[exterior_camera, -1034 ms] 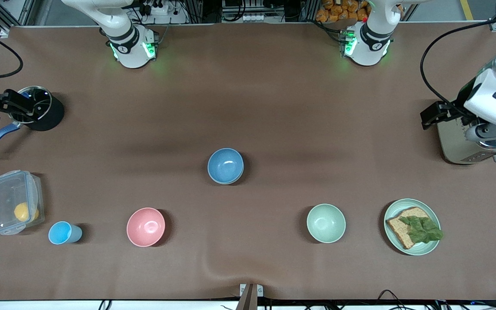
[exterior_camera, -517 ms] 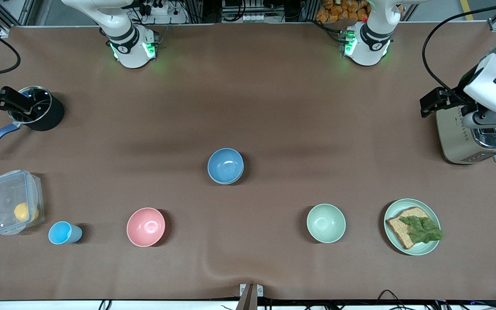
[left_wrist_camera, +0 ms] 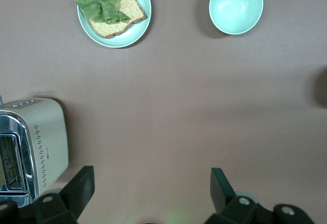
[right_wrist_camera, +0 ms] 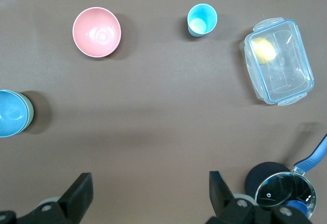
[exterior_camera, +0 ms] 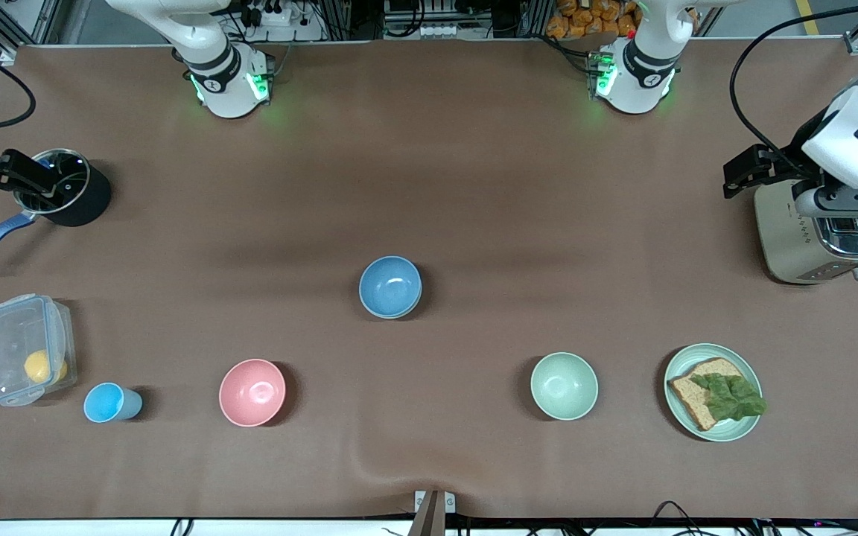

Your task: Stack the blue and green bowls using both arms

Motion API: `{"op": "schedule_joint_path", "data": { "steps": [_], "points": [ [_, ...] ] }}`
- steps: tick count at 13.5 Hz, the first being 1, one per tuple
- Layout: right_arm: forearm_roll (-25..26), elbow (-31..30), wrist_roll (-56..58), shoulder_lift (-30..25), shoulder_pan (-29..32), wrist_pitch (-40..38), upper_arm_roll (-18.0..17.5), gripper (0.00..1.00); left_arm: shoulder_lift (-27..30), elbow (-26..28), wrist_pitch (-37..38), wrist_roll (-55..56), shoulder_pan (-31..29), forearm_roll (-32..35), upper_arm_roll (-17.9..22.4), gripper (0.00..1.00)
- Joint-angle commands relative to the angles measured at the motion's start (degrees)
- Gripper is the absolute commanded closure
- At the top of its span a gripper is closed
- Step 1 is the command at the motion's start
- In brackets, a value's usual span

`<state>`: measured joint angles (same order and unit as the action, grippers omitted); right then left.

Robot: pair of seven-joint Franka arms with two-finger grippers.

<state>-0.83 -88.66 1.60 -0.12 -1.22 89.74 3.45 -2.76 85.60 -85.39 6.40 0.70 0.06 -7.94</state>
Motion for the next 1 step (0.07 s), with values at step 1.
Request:
{"op": "schedule_joint_path", "data": {
  "steps": [1],
  "points": [
    [0.04,0.24,-0.90,-0.49,0.08,-0.53,-0.20,0.00,1.17,0.27,0.92,-1.22,0.09,-0.86,0.55,0.00]
  ]
}}
